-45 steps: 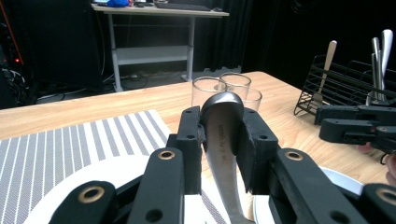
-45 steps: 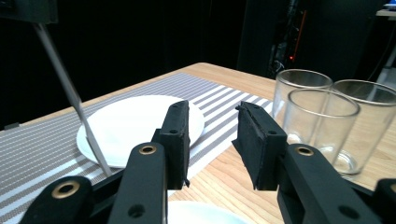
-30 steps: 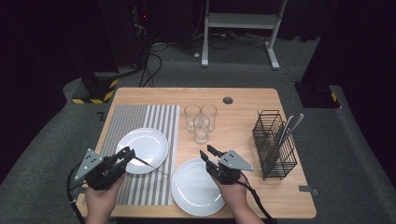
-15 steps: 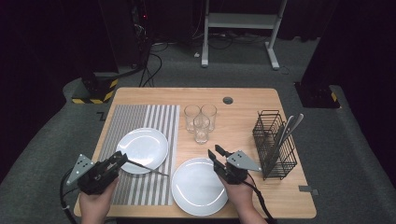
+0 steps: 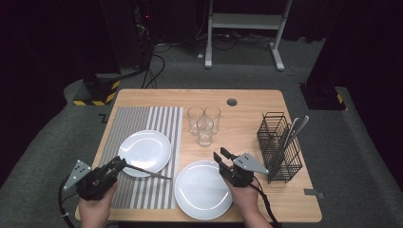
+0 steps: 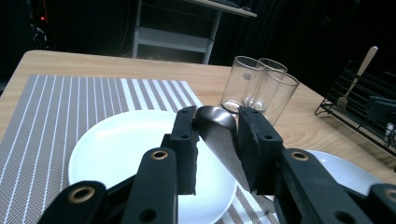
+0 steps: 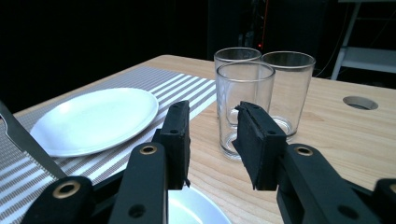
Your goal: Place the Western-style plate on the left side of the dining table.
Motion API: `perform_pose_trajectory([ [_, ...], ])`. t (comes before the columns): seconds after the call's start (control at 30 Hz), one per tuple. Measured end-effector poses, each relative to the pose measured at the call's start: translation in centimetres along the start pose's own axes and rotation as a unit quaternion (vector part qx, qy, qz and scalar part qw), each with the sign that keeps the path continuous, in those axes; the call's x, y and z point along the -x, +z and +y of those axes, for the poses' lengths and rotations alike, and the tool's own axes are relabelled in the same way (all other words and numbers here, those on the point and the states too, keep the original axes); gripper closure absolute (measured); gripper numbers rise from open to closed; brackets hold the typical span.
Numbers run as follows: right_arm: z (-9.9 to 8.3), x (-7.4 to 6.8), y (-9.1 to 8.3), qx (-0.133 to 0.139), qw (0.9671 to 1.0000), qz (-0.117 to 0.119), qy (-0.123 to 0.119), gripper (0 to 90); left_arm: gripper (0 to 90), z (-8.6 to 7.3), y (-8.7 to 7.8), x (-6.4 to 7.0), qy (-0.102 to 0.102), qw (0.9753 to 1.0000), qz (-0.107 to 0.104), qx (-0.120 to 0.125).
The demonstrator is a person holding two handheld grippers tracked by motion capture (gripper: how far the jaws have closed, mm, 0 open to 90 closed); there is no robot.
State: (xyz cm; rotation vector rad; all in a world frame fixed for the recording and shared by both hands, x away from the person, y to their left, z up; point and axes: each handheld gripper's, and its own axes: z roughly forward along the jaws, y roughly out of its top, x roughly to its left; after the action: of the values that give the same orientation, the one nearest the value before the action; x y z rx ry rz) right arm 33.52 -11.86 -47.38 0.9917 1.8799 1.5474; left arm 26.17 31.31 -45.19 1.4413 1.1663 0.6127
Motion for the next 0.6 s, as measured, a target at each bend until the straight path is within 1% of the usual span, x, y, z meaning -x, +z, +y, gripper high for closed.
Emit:
perform_pose_trajectory([
  [0.17,0.0,0.1,0.0,0.000,1.0000,-0.001,0.003,64.5,69.8,-0.4,-0.1,-0.3,0.001,0.9999,0.011,-0.005],
  [0.33,-0.2,0.1,0.0,-0.001,1.0000,-0.002,0.006,64.5,70.3,-1.0,-0.2,-1.0,-0.017,0.9998,0.010,-0.002],
  [0.4,-0.2,0.1,0.0,-0.002,1.0000,-0.002,0.005,64.6,69.8,-1.2,-0.3,-1.2,-0.020,0.9997,0.012,-0.003],
  [0.47,-0.3,0.1,-0.1,-0.002,1.0000,-0.002,0.005,64.5,68.5,-1.4,-0.4,-1.3,-0.018,0.9997,0.015,-0.004],
  [0.5,-0.2,0.2,-0.1,-0.004,1.0000,-0.001,0.006,64.6,67.8,-1.5,-0.5,-1.4,-0.014,0.9997,0.021,-0.008],
  [0.6,0.0,0.3,-0.2,-0.005,1.0000,-0.001,0.007,64.5,66.8,-1.7,-0.7,-1.4,-0.014,0.9996,0.023,-0.008],
])
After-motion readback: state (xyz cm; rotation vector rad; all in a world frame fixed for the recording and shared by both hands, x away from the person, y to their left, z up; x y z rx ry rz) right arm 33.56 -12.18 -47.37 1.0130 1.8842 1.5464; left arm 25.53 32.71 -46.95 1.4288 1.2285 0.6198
